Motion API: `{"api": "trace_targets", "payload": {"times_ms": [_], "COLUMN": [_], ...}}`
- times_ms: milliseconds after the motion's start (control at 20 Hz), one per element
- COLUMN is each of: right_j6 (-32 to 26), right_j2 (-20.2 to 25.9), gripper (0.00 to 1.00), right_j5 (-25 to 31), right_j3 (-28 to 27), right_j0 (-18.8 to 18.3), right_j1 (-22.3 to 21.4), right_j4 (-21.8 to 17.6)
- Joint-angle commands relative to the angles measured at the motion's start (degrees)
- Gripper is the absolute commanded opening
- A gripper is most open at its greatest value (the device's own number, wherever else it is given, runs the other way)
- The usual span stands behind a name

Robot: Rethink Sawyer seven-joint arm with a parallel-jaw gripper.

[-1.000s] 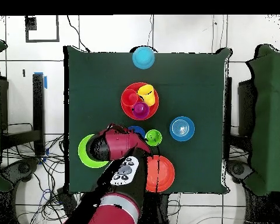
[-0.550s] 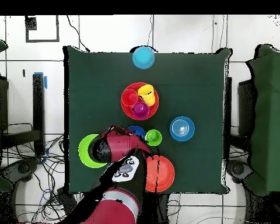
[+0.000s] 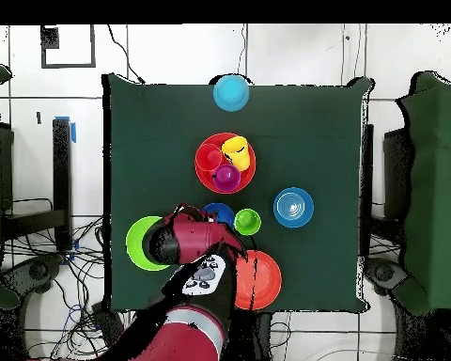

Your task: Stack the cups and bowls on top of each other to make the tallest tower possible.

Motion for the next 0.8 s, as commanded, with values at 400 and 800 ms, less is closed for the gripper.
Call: {"api": "trace_targets", "payload": {"times_ms": [400, 800], "right_j6": [10.10, 9.80], "right_j2": [7.48, 8.41], "gripper": [1.00, 1.00], "right_j5": [-6.15, -7.40], "right_j3": [2.18, 2.12], "right_j0": [-1.24, -1.80], "right_j1": [2.43, 2.69], "right_j4": [1.73, 1.77]}}
